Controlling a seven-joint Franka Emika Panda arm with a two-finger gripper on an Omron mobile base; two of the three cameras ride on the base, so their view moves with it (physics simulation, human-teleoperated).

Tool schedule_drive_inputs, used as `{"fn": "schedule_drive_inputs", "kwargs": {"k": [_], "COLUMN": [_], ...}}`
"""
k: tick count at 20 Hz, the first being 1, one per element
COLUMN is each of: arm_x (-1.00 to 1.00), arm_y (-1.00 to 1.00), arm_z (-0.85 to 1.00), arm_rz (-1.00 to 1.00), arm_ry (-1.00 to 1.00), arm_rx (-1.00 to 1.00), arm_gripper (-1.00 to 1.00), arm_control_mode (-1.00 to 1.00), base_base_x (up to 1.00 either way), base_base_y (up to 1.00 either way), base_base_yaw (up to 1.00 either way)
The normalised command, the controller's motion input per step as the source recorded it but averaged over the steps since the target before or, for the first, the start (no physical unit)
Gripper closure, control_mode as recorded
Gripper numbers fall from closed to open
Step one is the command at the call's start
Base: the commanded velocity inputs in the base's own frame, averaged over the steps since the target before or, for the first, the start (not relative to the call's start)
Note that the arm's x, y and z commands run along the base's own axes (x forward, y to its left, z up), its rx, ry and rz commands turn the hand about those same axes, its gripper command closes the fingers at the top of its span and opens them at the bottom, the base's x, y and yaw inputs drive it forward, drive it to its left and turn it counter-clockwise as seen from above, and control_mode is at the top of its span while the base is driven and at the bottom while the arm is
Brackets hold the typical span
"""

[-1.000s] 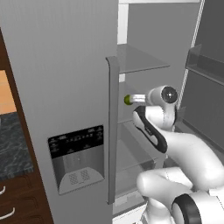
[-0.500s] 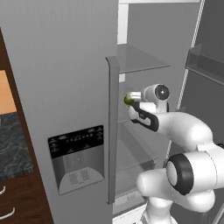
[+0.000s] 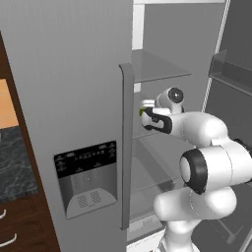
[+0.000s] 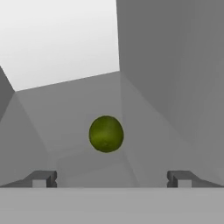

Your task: Place one lime and one fish in each tupperware on the nearby counter, to pack two identical lunches.

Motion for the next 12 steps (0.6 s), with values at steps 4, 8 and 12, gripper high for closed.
{"fn": "schedule_drive_inputs", "kwargs": {"k": [4,8,12], "arm_x": [0.41,0.44,0.41], "arm_y": [0.0,0.03,0.01], "arm_z": [-0.15,-0.31,-0.25], "arm_rz": [0.0,0.0,0.0], "arm_ry": [0.06,0.18,0.19], "arm_rx": [0.0,0.0,0.0], "arm_gripper": [-1.0,-1.0,-1.0], "arm_control_mode": [-1.0,-1.0,-1.0], "base_base_x": [0.0,0.0,0.0], "base_base_y": [0.0,0.0,0.0], "base_base_yaw": [0.0,0.0,0.0]}}
